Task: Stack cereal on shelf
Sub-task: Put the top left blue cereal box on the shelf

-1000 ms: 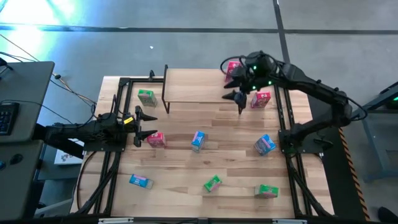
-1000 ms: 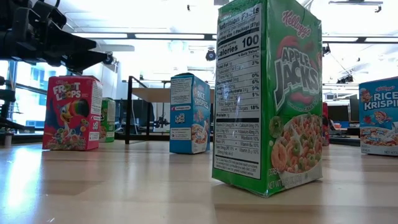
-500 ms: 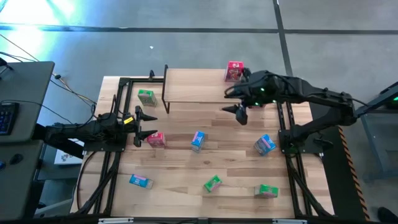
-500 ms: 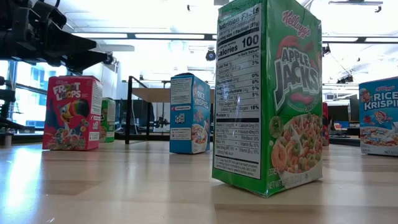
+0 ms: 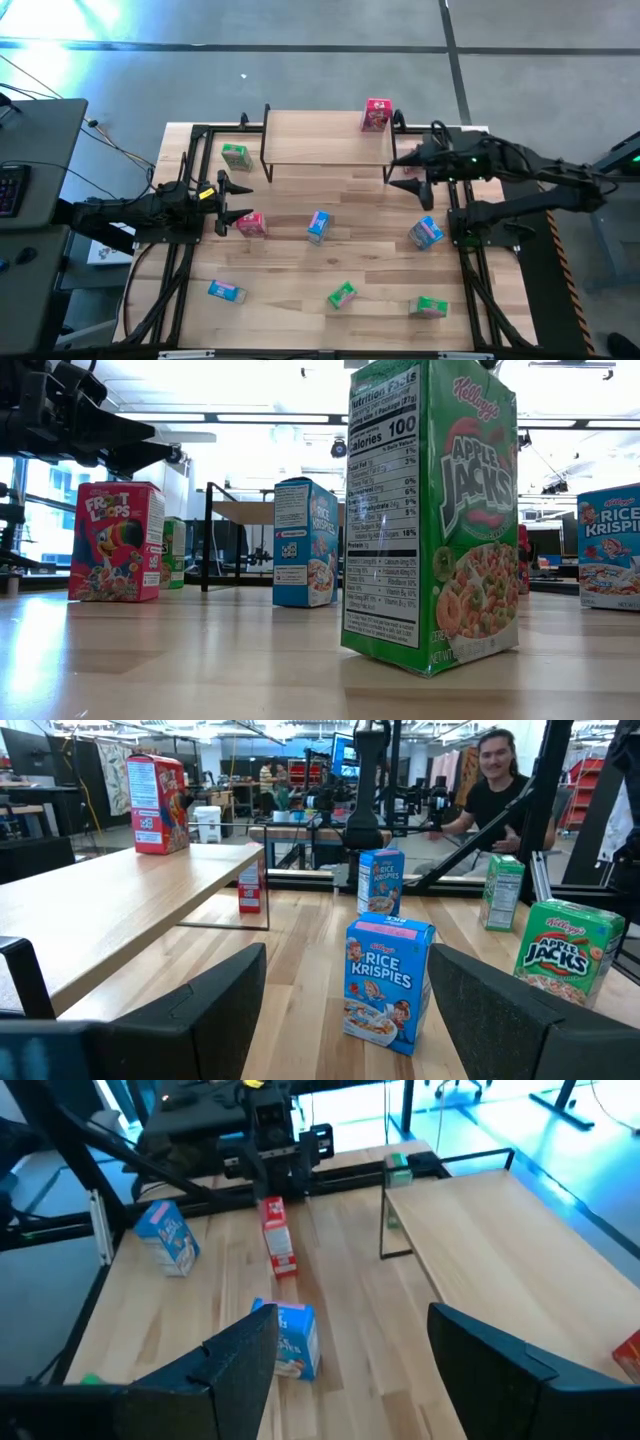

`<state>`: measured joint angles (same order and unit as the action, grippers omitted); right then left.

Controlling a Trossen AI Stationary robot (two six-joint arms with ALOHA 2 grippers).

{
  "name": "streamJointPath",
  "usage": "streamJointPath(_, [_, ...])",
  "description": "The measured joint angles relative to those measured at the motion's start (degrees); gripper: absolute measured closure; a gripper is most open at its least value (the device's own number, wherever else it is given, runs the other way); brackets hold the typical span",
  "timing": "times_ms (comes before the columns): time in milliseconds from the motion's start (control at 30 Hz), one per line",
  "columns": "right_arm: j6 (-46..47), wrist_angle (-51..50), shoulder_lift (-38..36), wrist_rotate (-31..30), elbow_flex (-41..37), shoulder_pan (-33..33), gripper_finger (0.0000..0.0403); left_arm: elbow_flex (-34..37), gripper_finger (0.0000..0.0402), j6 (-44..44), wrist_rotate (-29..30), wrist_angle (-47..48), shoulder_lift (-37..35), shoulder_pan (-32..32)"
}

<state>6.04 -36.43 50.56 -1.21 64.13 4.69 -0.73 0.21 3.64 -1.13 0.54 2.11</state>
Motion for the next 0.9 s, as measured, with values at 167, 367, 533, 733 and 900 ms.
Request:
streamJointPath(167, [0.0, 3.6, -5.2, 0.6, -6.1, 0.0, 0.0152, 0.0, 0.0131, 0.0, 0.0, 0.0, 0.0, 0.0])
streamJointPath(367, [-1.0, 5.0, -8.7, 0.7, -10.0, 0.0, 0.0152, 0.0, 0.0131, 0.0, 0.0, 0.0, 0.0, 0.0])
streamJointPath(533, [-1.5, 7.1, -9.8, 0.6, -12.1, 0.0, 0.0152, 0.0, 0.0131, 0.0, 0.0, 0.0, 0.0, 0.0])
streamJointPath(733, [-1.0, 8.0, -9.2, 0.6, -12.6, 0.0, 0.0152, 0.0, 0.0131, 0.0, 0.0, 0.0, 0.0, 0.0])
streamJointPath(900, [-1.1, 7.9, -8.6, 0.7, -12.6, 0.0, 0.0152, 0.0, 0.0131, 0.0, 0.0, 0.0, 0.0, 0.0])
